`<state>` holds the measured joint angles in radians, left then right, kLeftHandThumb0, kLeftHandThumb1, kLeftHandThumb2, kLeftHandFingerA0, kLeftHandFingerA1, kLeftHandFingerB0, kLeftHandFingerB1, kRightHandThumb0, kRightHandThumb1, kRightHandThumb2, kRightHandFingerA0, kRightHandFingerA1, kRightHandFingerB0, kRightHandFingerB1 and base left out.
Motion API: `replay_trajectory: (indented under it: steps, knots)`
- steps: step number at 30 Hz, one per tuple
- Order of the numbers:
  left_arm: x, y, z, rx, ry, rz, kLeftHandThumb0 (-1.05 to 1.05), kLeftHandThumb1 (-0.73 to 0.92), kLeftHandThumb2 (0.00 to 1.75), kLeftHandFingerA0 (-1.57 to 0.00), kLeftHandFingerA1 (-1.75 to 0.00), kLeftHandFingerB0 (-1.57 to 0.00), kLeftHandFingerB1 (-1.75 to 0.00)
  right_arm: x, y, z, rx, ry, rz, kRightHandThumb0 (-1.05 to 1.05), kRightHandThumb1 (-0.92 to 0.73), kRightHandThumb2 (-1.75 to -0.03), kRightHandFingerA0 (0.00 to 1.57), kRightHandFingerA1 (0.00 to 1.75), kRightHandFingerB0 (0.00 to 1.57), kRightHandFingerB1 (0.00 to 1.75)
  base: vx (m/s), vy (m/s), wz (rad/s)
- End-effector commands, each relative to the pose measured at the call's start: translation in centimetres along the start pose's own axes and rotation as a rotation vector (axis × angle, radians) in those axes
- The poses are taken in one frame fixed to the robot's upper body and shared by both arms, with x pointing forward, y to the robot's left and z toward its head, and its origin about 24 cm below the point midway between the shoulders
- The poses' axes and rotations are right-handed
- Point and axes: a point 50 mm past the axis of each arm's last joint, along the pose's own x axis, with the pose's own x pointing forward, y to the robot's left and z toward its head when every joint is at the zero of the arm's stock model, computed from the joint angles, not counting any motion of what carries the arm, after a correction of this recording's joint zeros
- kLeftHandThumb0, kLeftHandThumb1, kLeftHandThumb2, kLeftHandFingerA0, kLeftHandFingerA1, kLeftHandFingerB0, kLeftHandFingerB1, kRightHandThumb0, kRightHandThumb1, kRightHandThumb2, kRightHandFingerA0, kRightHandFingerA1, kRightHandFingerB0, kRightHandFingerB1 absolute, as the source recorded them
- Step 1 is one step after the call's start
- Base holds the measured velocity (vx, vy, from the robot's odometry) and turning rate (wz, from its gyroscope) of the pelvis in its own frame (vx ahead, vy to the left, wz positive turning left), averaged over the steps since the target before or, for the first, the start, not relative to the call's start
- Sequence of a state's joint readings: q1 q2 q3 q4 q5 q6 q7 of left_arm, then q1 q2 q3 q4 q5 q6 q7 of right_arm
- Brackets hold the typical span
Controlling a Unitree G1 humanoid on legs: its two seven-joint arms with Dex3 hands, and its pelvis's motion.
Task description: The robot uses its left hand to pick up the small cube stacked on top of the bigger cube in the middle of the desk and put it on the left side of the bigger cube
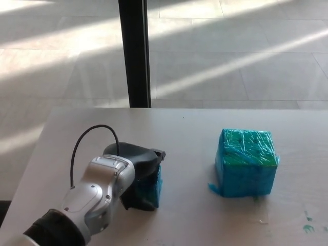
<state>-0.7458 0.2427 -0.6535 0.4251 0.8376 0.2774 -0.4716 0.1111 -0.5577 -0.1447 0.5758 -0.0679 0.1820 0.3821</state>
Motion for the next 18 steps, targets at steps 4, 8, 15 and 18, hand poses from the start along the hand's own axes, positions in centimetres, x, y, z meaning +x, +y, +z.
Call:
replay_trajectory:
  steps: [4, 8, 15, 18]
  knots:
    - [-1.3, 4.4, -3.6, -0.386, -0.021, 0.228, -1.05, 0.58, 1.03, 0.00, -0.12, 0.00, -0.09, -0.2, -0.2, 0.1, 0.006, -0.016, -0.008, -0.40, -0.69, -0.61, 0.60, 0.54, 0.56, 0.39, 0.00, 0.000, 0.00]
    - [-3.3, 6.4, -5.6, -0.507, -0.082, 0.467, -1.05, 0.59, 1.04, 0.00, -0.21, 0.00, -0.18, -0.3, -0.2, 0.0, 0.017, -0.002, -0.006, -0.40, -0.69, -0.61, 0.61, 0.55, 0.57, 0.39, 0.00, 0.000, 0.00]
    - [-6.7, 8.1, -10.0, -0.695, -0.079, 0.712, -1.05, 0.59, 0.98, 0.00, -0.16, 0.00, -0.01, -0.3, -0.1, 0.4, 0.002, -0.016, -0.013, -0.39, -0.69, -0.61, 0.61, 0.54, 0.57, 0.40, 0.00, 0.000, 0.00]
    - [-7.8, 7.2, -12.8, -0.676, -0.001, 0.751, -1.05, 0.65, 1.07, 0.00, -0.17, 0.00, -0.08, -0.1, -0.2, 0.1, 0.008, -0.027, -0.006, -0.38, -0.68, -0.61, 0.62, 0.56, 0.58, 0.40, 0.00, 0.000, 0.00]
